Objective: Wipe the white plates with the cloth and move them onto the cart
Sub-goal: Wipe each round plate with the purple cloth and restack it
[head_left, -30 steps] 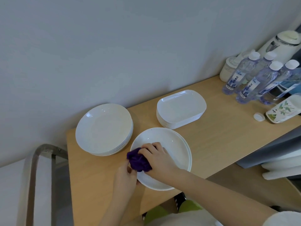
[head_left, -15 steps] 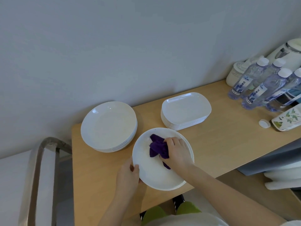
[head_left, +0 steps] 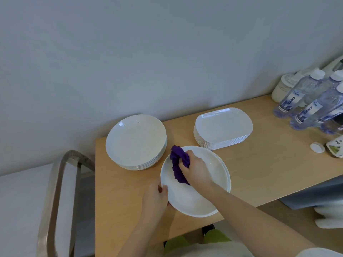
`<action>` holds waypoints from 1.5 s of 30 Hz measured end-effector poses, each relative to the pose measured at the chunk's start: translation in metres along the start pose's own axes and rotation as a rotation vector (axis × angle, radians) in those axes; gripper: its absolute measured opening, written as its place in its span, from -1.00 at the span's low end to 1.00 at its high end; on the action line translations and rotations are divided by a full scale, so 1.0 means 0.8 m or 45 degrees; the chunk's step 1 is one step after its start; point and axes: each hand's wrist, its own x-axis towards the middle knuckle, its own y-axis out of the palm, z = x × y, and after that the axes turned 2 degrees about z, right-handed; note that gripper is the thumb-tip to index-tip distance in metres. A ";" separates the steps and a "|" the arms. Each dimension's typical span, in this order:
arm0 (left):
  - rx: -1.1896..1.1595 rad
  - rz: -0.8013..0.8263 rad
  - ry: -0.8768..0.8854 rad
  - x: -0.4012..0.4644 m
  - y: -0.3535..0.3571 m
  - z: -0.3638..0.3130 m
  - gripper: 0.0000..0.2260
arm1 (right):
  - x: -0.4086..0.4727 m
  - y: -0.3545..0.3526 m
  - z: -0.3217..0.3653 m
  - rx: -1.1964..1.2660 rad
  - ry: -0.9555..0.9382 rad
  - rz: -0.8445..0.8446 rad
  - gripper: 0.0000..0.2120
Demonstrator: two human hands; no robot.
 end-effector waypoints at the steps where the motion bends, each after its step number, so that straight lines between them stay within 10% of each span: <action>1: -0.013 0.002 0.004 0.000 0.000 0.000 -0.76 | 0.000 0.001 0.003 0.007 0.008 0.000 -0.81; 24: -0.064 0.016 -0.037 0.006 0.002 0.007 -0.75 | 0.010 -0.012 -0.028 -0.202 -0.162 -0.289 -0.65; 45: -0.288 0.055 -0.042 0.019 -0.016 0.010 -0.72 | -0.054 -0.034 -0.049 -0.534 -0.283 0.260 -0.48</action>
